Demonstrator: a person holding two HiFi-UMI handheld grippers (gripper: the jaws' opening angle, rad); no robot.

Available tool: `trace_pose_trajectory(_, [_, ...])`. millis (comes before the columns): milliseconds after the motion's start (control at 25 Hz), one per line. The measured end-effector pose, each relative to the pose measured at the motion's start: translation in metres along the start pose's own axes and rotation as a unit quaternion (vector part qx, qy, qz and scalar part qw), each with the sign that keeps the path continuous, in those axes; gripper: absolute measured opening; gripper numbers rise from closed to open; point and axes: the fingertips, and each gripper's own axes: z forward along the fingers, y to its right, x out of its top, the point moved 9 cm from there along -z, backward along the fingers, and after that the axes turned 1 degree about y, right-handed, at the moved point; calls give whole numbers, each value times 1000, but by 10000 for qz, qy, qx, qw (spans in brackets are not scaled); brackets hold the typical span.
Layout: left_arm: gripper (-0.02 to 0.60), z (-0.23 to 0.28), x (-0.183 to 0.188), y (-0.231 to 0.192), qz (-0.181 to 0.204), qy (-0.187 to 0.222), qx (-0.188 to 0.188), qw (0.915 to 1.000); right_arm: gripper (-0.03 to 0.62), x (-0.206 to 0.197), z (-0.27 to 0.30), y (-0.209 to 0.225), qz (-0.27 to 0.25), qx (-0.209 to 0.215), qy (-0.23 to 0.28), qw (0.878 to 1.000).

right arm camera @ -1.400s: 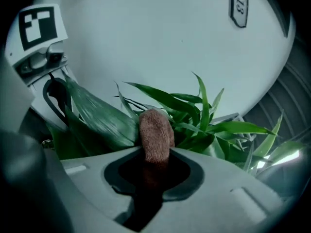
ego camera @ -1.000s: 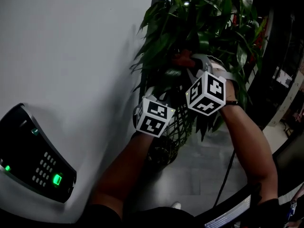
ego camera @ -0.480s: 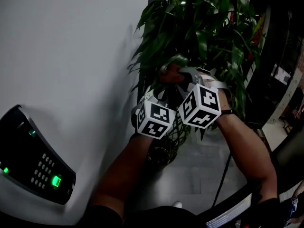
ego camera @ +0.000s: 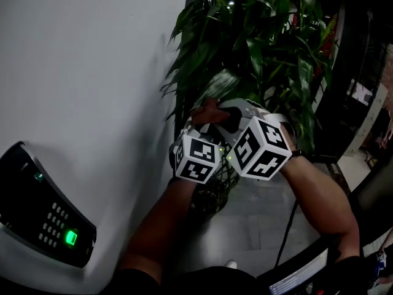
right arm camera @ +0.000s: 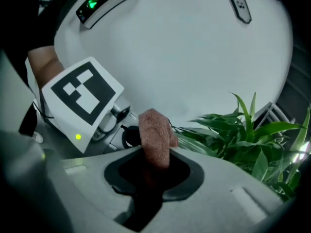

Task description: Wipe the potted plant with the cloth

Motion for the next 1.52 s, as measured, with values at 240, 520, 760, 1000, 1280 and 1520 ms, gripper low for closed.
trace_pose_trajectory(240, [18, -2, -3, 5, -146, -30, -70, 9999, 63, 7, -24, -5, 265, 57, 336, 9991])
trace_pose_trajectory(520, [18, -2, -3, 6, -505, -11, -184, 9986, 63, 15, -51, 10, 85, -522, 461, 9975])
trace_pose_trajectory(760, [18, -3, 0, 7, -474, -4, -225, 9986, 63, -5, -37, 65, 85, -1383, -111, 9903])
trace_pose_trajectory(1000, [18, 1, 2, 3, -367, -31, -254, 9990, 63, -30, -12, 108, -43, -1811, -660, 9812])
trace_pose_trajectory(1280, [18, 0, 7, -7, -284, -51, -138, 9995, 63, -35, 9, 95, -395, -1605, -801, 9830])
trace_pose_trajectory(1520, [18, 0, 6, -9, -221, -71, -75, 9997, 63, -24, 10, 73, -716, -1525, -718, 9831])
